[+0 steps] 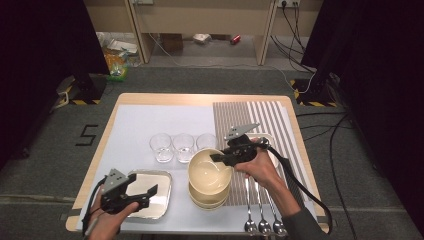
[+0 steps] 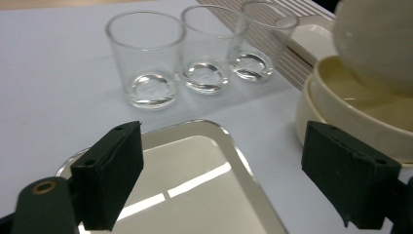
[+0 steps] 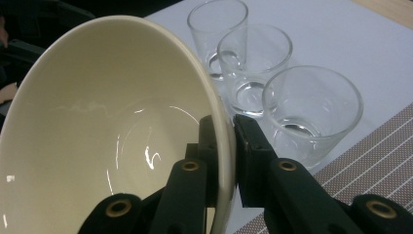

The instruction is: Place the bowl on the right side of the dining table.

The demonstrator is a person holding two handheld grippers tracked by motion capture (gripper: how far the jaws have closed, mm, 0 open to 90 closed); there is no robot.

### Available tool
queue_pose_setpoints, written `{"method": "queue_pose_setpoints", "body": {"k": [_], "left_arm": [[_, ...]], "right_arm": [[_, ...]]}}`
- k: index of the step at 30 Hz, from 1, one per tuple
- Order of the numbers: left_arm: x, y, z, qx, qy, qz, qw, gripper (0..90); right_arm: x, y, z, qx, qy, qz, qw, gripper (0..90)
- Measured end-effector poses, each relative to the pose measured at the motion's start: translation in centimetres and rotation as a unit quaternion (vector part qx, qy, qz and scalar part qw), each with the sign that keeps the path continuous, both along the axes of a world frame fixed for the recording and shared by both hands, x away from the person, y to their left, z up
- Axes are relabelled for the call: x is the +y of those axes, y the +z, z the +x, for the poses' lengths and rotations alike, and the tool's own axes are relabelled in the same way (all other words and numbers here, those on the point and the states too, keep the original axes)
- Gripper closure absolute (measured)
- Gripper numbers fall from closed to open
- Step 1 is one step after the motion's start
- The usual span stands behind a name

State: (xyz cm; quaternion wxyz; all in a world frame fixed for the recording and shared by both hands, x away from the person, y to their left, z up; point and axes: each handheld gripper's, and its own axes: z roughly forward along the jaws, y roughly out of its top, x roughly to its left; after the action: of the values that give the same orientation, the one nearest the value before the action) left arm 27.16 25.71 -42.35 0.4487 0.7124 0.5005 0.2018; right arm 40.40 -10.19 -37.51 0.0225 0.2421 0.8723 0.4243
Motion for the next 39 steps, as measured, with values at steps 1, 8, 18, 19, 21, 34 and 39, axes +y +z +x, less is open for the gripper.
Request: {"method": "queue_pose_setpoints", "body": {"k": [1,8,18,19,21,34,39], "left_arm": [[0.6,-0.2,0.1,0.000,0.009,-0.001,1.0000,14.9],[5.1,-1.8,0.7,0.014,0.074,0.012,0.9971,15.0],[10.4,-4.9,0.9,0.043,0.138,0.015,0.9894,15.1],[10.7,-5.1,0.8,0.044,0.143,0.015,0.9886,15.1],[11.2,-5.6,0.8,0.050,0.147,0.016,0.9878,15.1],[12.2,-8.1,1.2,0.082,0.149,0.043,0.9845,15.9],[12.0,-8.4,1.3,0.083,0.148,0.054,0.9840,14.5]], "right_arm": [[-0.2,0.0,0.1,0.001,-0.002,0.004,1.0000,82.8],[-1.6,0.4,1.0,0.006,-0.024,0.029,0.9993,82.5],[-5.1,0.0,2.2,0.017,-0.069,0.052,0.9961,82.2],[-5.5,-0.1,2.4,0.019,-0.072,0.054,0.9958,82.2],[-6.2,-0.3,2.6,0.022,-0.084,0.058,0.9946,82.2],[-9.9,-1.7,4.1,0.039,-0.139,0.071,0.9869,82.0],[-10.9,-2.4,4.4,0.046,-0.156,0.077,0.9837,81.8]]}}
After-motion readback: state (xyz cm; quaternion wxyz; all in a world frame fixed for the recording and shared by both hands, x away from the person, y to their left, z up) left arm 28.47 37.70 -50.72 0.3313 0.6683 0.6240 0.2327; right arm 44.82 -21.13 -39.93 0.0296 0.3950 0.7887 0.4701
